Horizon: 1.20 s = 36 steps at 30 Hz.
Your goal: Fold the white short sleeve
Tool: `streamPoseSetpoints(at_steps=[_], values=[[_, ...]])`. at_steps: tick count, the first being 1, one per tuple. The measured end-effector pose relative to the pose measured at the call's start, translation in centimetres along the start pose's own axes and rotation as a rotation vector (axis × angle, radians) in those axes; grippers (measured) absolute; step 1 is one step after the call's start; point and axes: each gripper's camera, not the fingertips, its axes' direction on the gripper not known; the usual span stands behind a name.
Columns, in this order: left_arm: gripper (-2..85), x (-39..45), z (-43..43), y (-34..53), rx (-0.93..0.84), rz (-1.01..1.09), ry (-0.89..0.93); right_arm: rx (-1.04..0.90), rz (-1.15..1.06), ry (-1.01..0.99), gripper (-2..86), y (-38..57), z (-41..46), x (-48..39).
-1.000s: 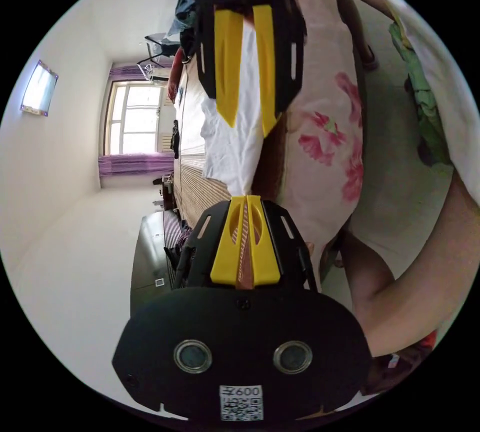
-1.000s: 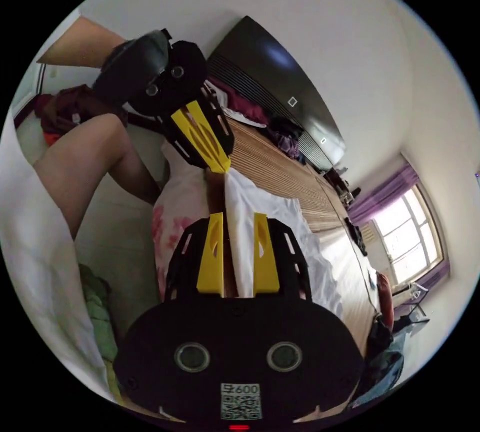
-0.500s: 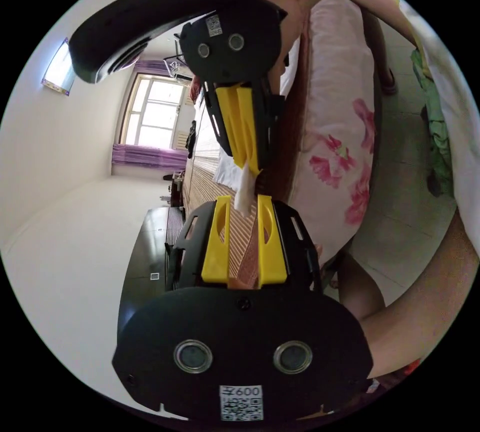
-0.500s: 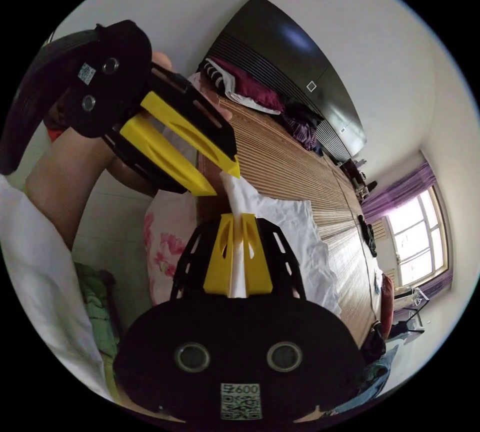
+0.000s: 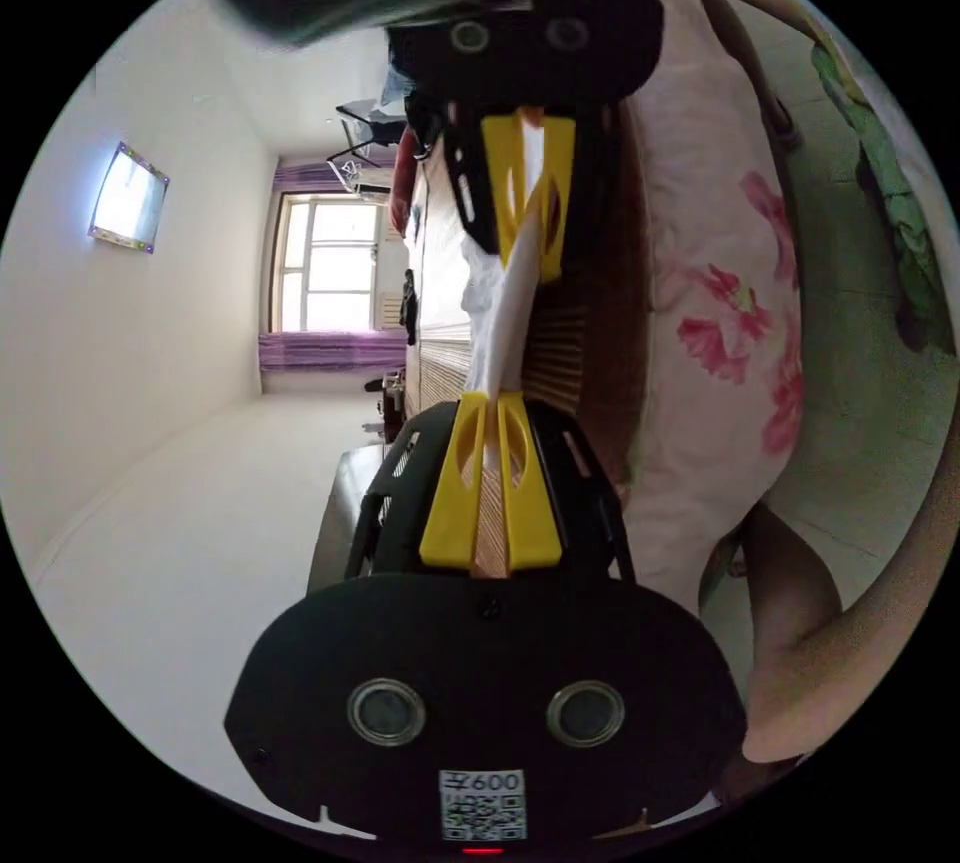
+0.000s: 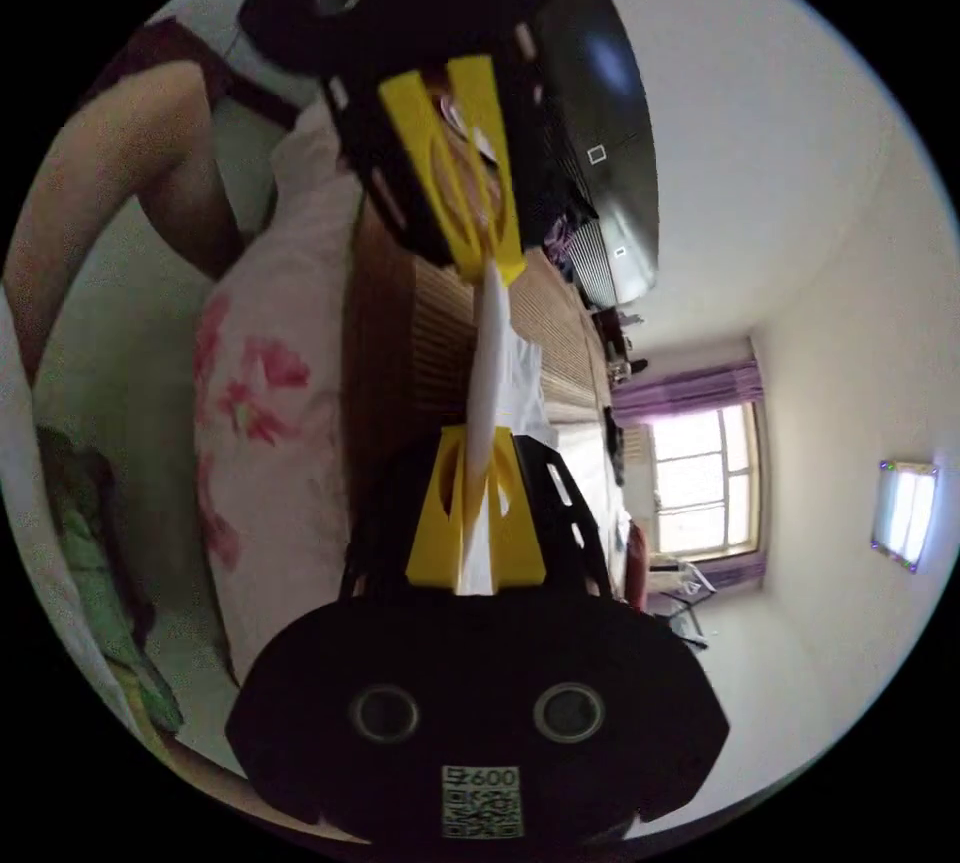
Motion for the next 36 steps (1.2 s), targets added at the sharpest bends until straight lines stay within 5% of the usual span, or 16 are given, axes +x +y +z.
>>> streamPoseSetpoints(at_steps=[7,14,19,36], values=[[2.9,-1.9,0.1,1.4,-0.047,-0.103,-0.026,-0.217,-0.002,0.12,-0.8,13.6,1.4,-1.7],[2.7,-0.9,0.1,0.2,-0.064,-0.111,-0.002,-0.317,0.173,0.018,-0.7,20.1,-0.7,0.6],[2.6,-2.6,-0.1,0.1,-0.044,-0.26,0.126,-0.327,0.198,-0.118,-0.8,20.7,-1.0,1.7],[2.6,-1.3,-3.8,-6.8,-0.122,-0.293,0.21,-0.218,0.18,-0.181,-0.8,14.5,-3.6,4.7]])
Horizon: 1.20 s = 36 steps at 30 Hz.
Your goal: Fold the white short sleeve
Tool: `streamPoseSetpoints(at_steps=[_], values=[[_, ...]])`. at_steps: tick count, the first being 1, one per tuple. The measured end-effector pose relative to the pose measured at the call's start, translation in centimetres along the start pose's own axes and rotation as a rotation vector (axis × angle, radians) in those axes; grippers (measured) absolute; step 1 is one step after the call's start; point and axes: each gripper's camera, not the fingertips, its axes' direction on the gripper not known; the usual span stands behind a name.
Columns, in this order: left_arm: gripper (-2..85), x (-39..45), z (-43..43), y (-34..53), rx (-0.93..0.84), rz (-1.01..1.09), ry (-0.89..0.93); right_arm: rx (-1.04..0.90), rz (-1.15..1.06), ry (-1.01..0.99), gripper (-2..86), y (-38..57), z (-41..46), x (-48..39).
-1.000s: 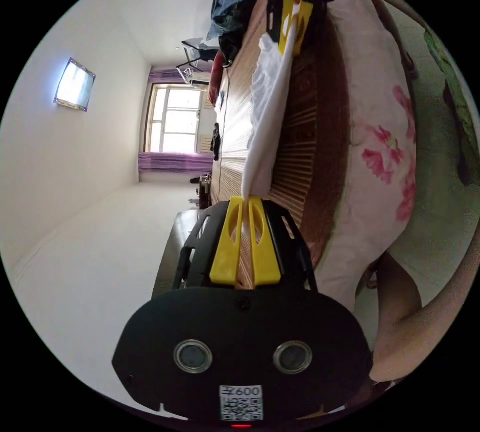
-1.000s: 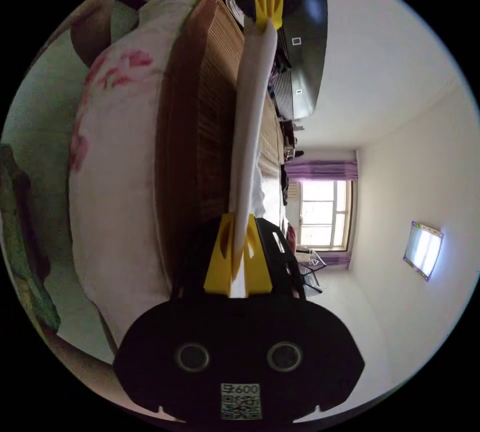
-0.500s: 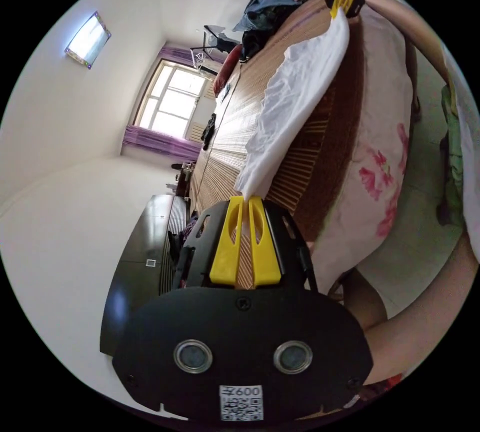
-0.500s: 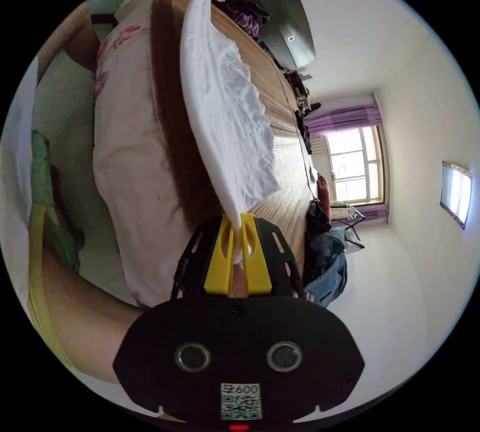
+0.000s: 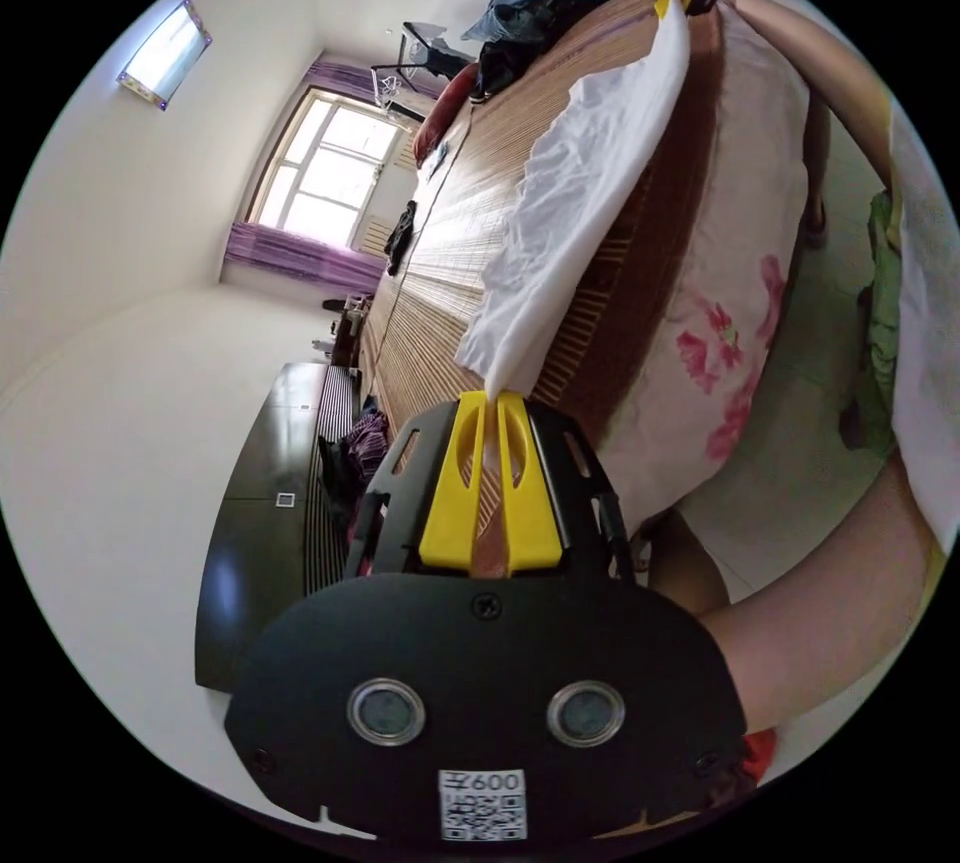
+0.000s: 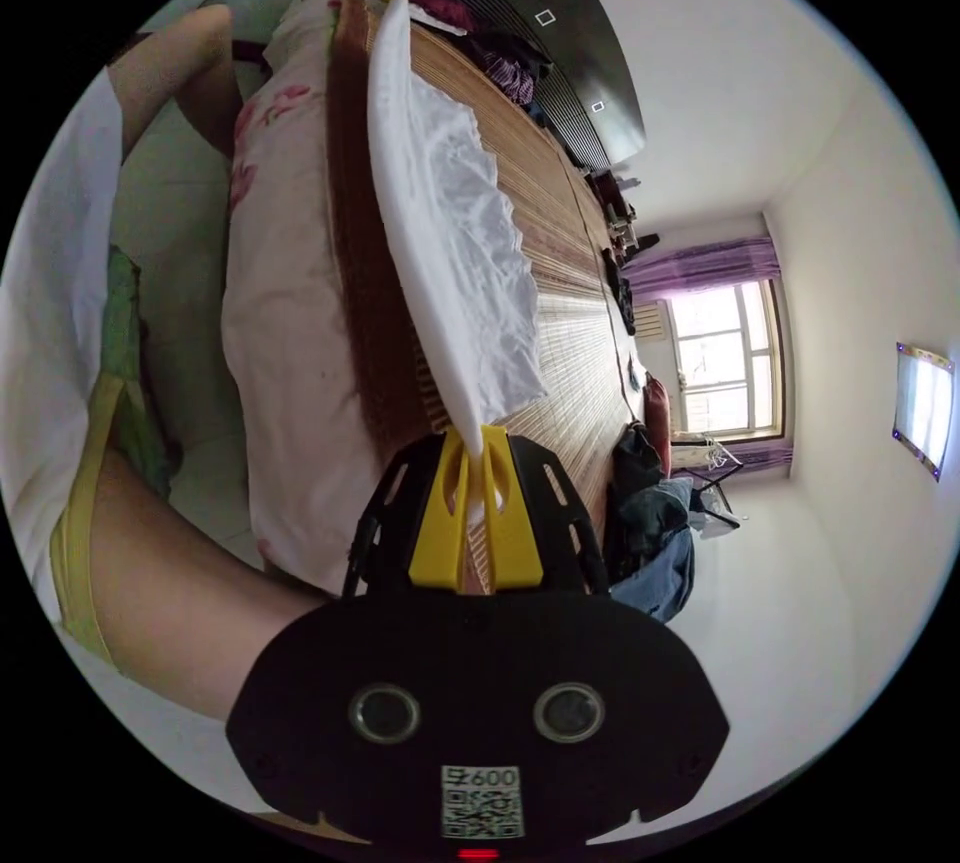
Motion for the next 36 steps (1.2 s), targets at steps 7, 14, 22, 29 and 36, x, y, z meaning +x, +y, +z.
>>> streamPoseSetpoints(at_steps=[7,14,22,29,36], values=[[2.3,1.1,-1.6,-4.4,0.008,-0.194,0.023,0.065,0.142,-0.021,-0.8,-3.7,-0.2,0.5],[2.1,1.8,-2.9,-9.3,0.012,-0.278,0.083,0.091,0.286,-0.044,-0.8,-9.0,-0.1,-0.1],[2.2,2.2,-0.4,-16.7,0.059,-0.498,0.121,0.11,0.371,-0.138,-0.8,-17.3,3.2,-0.4],[2.1,-1.7,1.7,-26.1,0.059,-0.321,0.113,0.071,0.181,-0.381,-0.9,-30.9,8.8,10.2],[2.0,-9.0,-1.9,-32.9,0.024,-0.296,0.198,-0.009,0.183,-0.348,-0.9,-45.5,6.0,17.3]])
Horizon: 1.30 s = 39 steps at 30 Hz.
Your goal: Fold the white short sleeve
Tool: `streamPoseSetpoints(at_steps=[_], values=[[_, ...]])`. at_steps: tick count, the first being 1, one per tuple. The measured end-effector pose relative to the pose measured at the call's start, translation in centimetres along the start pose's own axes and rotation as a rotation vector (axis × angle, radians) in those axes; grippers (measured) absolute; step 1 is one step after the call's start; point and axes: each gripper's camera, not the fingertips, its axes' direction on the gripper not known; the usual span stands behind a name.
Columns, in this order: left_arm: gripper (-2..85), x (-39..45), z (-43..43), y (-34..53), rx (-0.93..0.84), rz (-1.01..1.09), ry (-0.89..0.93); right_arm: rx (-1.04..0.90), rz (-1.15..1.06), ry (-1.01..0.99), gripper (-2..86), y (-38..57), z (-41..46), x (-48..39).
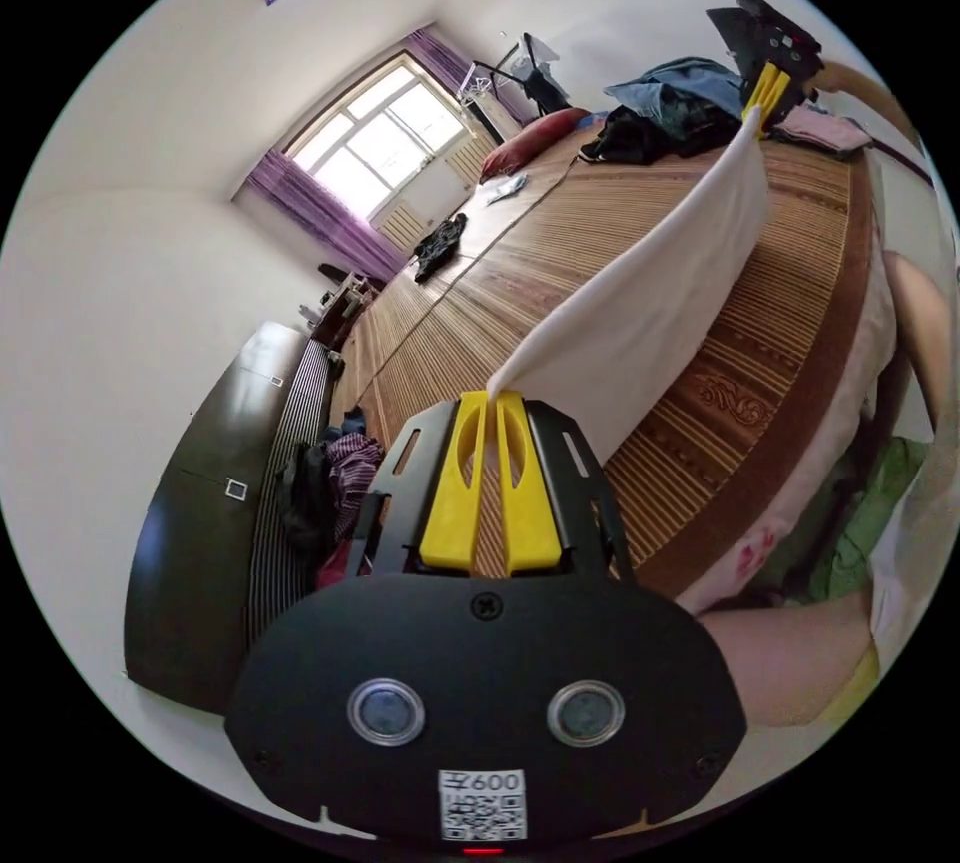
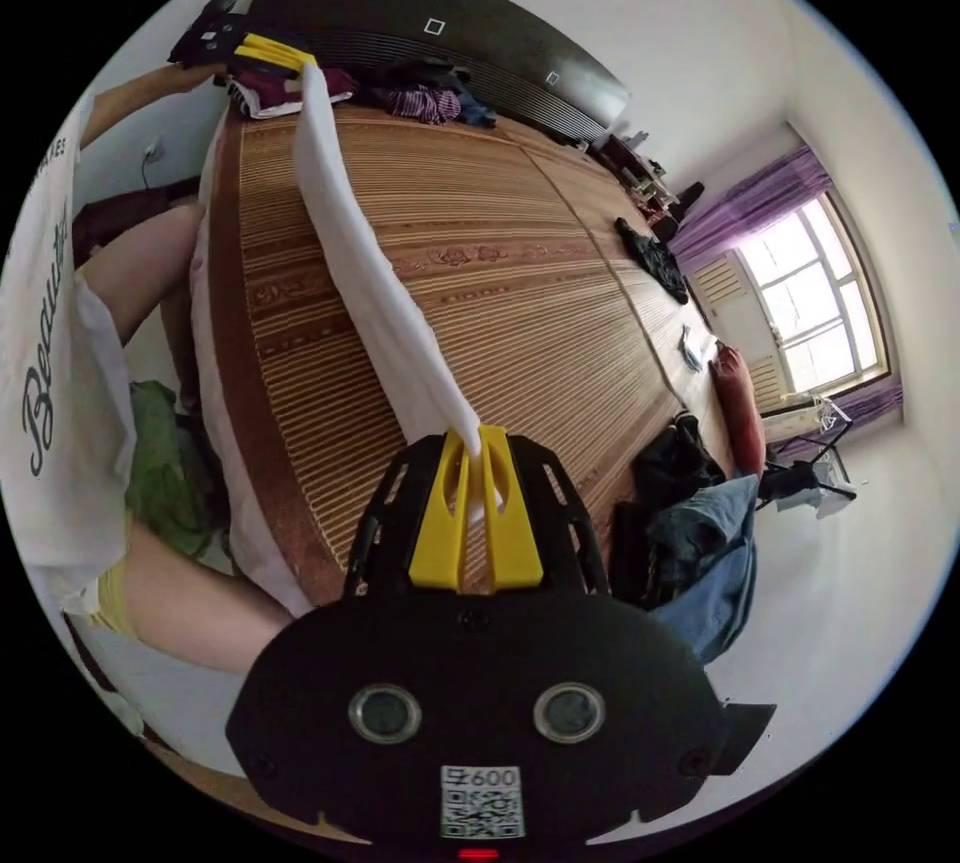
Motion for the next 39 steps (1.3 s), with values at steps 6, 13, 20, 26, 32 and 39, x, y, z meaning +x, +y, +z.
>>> streamPoseSetpoints(at_steps=[6,13,20,26,32,39], values=[[1.8,-7.9,-4.2,-8.0,-0.015,0.053,0.212,-0.107,0.087,-0.079,-0.9,-15.3,-5.8,2.2],[1.8,-14.9,-7.3,-13.5,0.067,-0.002,0.436,-0.235,0.085,-0.222,-0.8,-32.3,-10.1,1.9],[2.0,-13.7,-8.3,-18.8,0.014,0.035,0.419,-0.236,0.058,-0.175,-0.9,-46.1,-10.0,-0.8],[2.1,-12.1,-8.2,-26.0,0.007,0.007,0.348,-0.183,0.077,-0.107,-0.8,-54.0,-8.1,-1.0],[2.3,-9.1,-4.3,-36.6,-0.039,-0.047,0.21,-0.143,0.04,-0.102,-0.9,-59.9,-0.4,2.4],[2.1,-6.3,3.0,-51.1,-0.183,-0.155,0.085,-0.034,0.025,-0.198,-0.9,-65.3,11.7,13.4]])
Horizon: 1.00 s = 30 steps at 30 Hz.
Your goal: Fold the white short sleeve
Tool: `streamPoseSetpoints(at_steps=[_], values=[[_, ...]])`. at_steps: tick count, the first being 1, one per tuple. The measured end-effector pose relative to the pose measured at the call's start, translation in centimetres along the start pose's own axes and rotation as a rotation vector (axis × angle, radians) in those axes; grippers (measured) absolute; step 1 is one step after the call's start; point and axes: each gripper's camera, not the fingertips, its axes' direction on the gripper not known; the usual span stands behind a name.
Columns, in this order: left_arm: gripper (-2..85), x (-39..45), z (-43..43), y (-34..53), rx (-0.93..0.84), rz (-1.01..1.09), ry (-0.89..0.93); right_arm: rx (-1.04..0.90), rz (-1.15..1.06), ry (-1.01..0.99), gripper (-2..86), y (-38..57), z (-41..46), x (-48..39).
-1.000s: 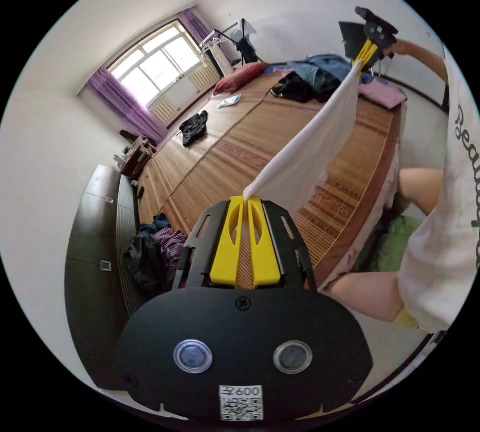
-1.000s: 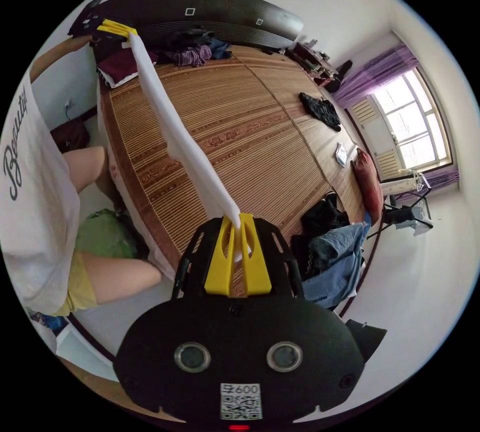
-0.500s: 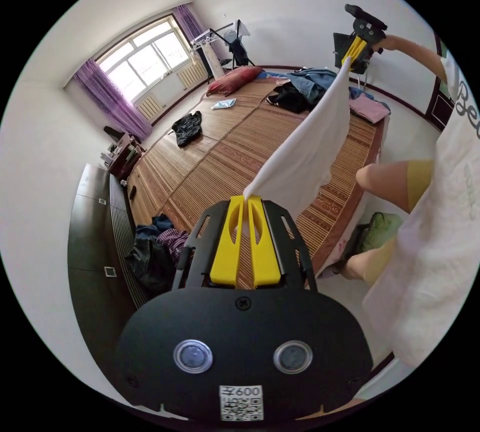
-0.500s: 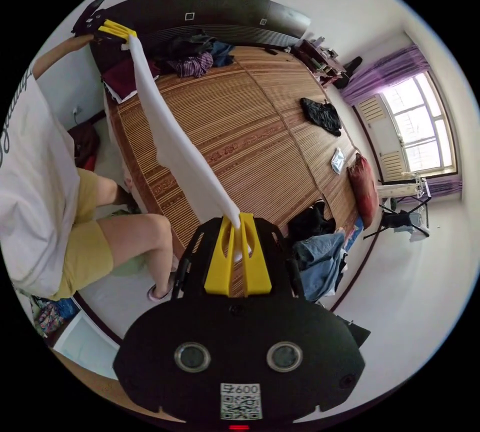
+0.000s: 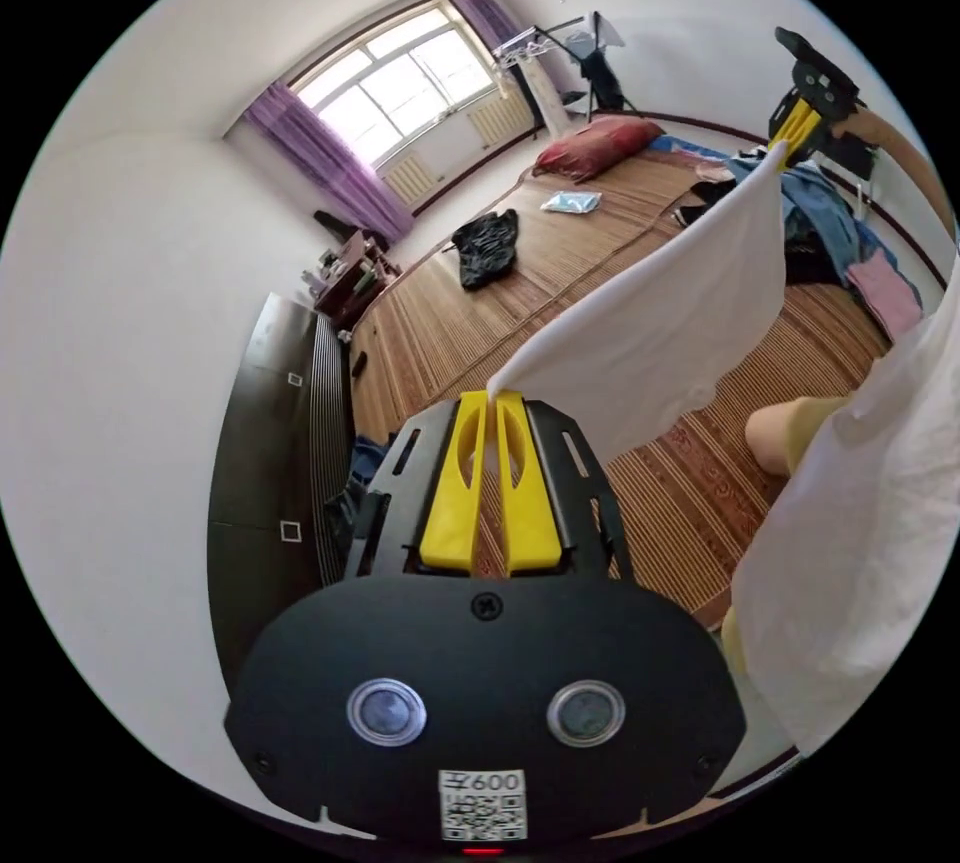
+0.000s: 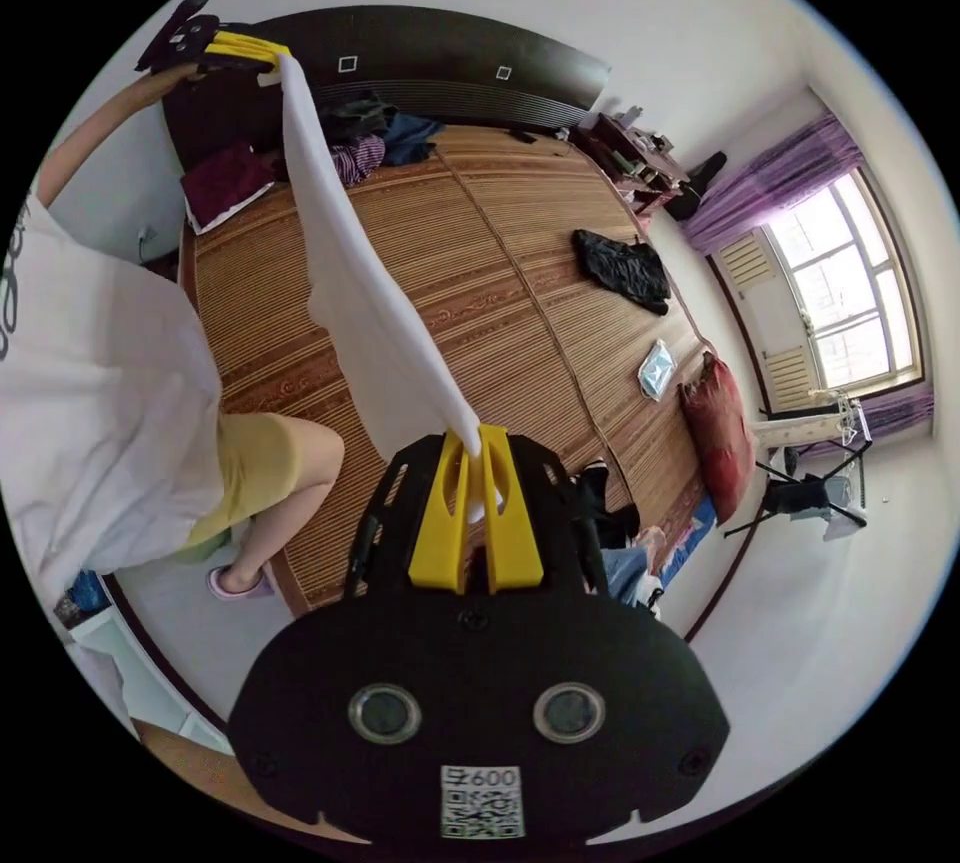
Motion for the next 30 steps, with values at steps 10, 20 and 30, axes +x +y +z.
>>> streamPoseSetpoints(at_steps=[10,20,30], values=[[2.2,1.6,6.0,-13.9,-0.058,-0.046,-0.02,0.078,0.037,0.033,-0.9,-9.6,6.3,9.9],[2.2,-5.1,12.7,-15.1,0.043,0.066,0.106,-0.028,0.15,0.085,-0.9,-24.9,9.2,10.0],[2.1,-13.5,22.4,-16.1,0.087,0.161,0.319,-0.252,0.234,0.066,-0.8,-39.6,14.3,13.3]])
